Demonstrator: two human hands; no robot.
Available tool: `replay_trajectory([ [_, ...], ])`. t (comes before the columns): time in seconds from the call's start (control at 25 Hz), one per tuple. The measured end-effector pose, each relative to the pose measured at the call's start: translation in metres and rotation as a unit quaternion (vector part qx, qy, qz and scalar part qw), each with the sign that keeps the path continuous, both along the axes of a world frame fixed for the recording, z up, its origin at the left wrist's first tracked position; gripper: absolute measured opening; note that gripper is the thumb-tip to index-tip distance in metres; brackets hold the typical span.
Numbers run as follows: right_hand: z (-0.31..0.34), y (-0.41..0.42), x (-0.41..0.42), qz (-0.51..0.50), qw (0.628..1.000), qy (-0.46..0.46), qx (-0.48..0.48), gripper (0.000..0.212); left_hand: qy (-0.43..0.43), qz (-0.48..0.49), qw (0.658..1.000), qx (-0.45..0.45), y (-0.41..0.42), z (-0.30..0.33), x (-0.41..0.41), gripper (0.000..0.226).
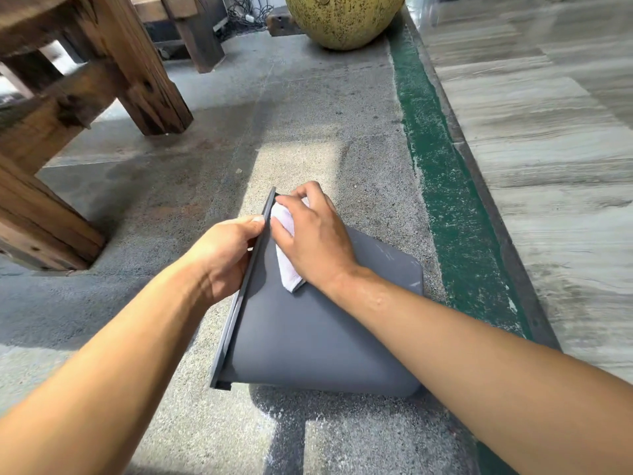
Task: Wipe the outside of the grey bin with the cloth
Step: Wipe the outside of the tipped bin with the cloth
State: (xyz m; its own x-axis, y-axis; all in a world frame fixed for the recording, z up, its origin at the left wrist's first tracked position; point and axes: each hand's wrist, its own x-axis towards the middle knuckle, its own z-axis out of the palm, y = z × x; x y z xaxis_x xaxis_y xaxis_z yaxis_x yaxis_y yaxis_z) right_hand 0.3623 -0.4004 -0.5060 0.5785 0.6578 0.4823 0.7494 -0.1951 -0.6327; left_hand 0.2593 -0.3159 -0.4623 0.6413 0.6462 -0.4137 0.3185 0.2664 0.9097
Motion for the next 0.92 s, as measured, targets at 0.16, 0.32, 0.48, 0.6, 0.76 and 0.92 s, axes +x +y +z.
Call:
replay_trajectory([
  [0.16,-0.018,-0.02,0.021,-0.061,0.996,0.041,-0.054,0.027,0.003,0.008,1.0,-0.016,0.004,-0.001,-0.003,0.03],
  [0.32,-0.059,-0.074,0.046,-0.126,0.977,0.107,-0.132,0.026,0.002,0.023,0.999,-0.031,0.009,-0.002,-0.008,0.028],
  [0.48,-0.098,-0.127,0.07,-0.194,0.937,0.2,-0.21,0.028,-0.003,0.032,0.999,-0.034,0.012,-0.004,-0.011,0.03],
  [0.6,-0.106,-0.15,0.084,-0.194,0.908,0.228,-0.292,0.018,0.011,0.049,0.998,-0.031,0.011,-0.002,-0.011,0.029],
  [0.76,-0.1,-0.161,0.076,-0.22,0.922,0.239,-0.212,0.019,0.063,0.098,0.99,-0.077,0.011,0.003,-0.017,0.031],
  [0.92,-0.073,-0.139,0.032,-0.153,0.973,0.166,-0.044,0.027,0.076,0.076,0.989,-0.097,0.012,0.007,-0.018,0.057],
])
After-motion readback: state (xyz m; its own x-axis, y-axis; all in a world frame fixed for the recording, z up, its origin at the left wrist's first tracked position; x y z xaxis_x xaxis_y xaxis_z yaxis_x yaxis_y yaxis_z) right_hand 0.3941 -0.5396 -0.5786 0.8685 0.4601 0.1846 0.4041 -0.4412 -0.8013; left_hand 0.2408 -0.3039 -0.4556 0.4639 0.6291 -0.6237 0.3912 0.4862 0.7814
